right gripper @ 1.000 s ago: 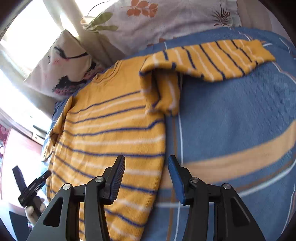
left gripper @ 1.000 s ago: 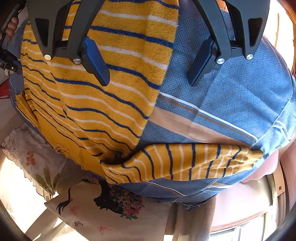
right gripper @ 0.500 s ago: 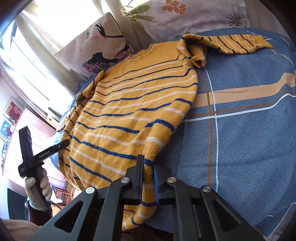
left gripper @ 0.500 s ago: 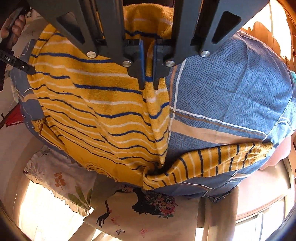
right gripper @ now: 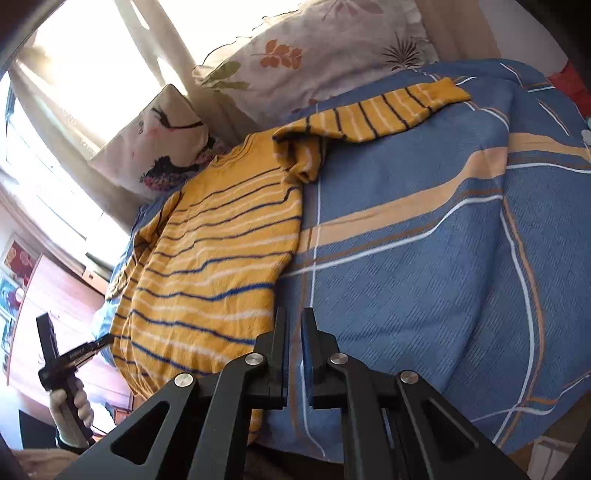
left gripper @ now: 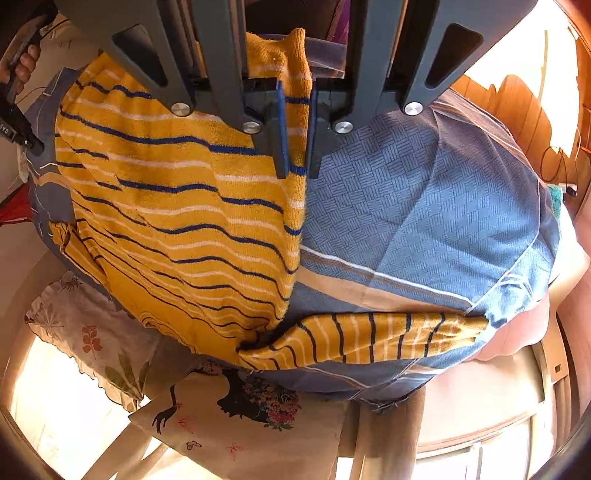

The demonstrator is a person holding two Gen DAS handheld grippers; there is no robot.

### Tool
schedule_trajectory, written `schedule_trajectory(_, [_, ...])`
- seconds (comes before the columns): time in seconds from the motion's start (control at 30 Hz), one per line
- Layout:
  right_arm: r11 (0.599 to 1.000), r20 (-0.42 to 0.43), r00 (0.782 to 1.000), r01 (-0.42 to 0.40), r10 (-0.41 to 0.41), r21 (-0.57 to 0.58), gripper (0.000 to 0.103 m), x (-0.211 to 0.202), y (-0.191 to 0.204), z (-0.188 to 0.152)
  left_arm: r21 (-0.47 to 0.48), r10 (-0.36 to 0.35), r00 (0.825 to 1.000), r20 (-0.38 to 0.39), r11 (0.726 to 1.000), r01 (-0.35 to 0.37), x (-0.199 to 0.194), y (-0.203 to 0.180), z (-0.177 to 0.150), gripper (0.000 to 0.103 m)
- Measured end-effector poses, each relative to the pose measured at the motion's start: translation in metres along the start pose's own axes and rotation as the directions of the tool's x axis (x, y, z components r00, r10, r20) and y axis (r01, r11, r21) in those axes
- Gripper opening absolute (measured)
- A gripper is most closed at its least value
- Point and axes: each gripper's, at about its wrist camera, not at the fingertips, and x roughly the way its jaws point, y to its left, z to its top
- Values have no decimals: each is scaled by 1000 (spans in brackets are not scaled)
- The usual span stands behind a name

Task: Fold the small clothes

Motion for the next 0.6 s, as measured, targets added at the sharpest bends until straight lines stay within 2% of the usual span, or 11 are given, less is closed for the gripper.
schedule_trajectory(0.03, [1000, 22, 1000, 18, -18, 14, 27, -13, -21, 6, 21, 1, 1000, 22, 1000, -1, -3, -7, 2, 28])
schedule_trajectory(0.07, [999, 44, 998, 41, -42, 28, 47, 14, -22, -1, 41, -1, 999, 44, 999, -1, -6, -14, 5, 45])
schedule_trajectory(0.1, [997, 68, 996, 53, -57, 47, 61, 24, -30, 7, 60, -7, 998, 69, 998, 3, -9, -22, 7, 51])
schedule_trajectory(0.13, [996, 91, 994, 60, -66, 69, 64, 31, -38, 13, 79, -15, 996, 91, 997, 7, -11, -30, 11, 58])
schedule_trajectory(0.17, [993, 110, 991, 70, -80, 95, 66, 32, -51, 31, 100, -25, 994, 105, 995, 15, -12, -38, 13, 58])
schedule_trajectory(0.33, [960, 161, 964, 173, -211, 222, 66, 57, -94, 115, 177, -99, 991, 93, 981, 81, -1, -75, 23, 60])
schedule_trajectory(0.47, [921, 116, 942, 275, -316, 276, 66, 109, -105, 172, 186, -125, 989, 74, 976, 109, 9, -86, 28, 60])
schedule_trajectory(0.5, [916, 102, 939, 289, -328, 279, 66, 117, -118, 195, 182, -125, 989, 76, 977, 110, 10, -85, 30, 60])
schedule_trajectory(0.53, [914, 93, 941, 289, -326, 284, 66, 122, -128, 204, 176, -122, 989, 79, 979, 107, 11, -84, 31, 60])
schedule_trajectory(0.57, [912, 106, 937, 293, -333, 286, 60, 133, -132, 202, 167, -117, 990, 82, 981, 102, 11, -81, 34, 60])
schedule_trajectory(0.6, [910, 105, 937, 289, -332, 298, 23, 146, -141, 198, 155, -111, 990, 86, 983, 97, 12, -77, 36, 60])
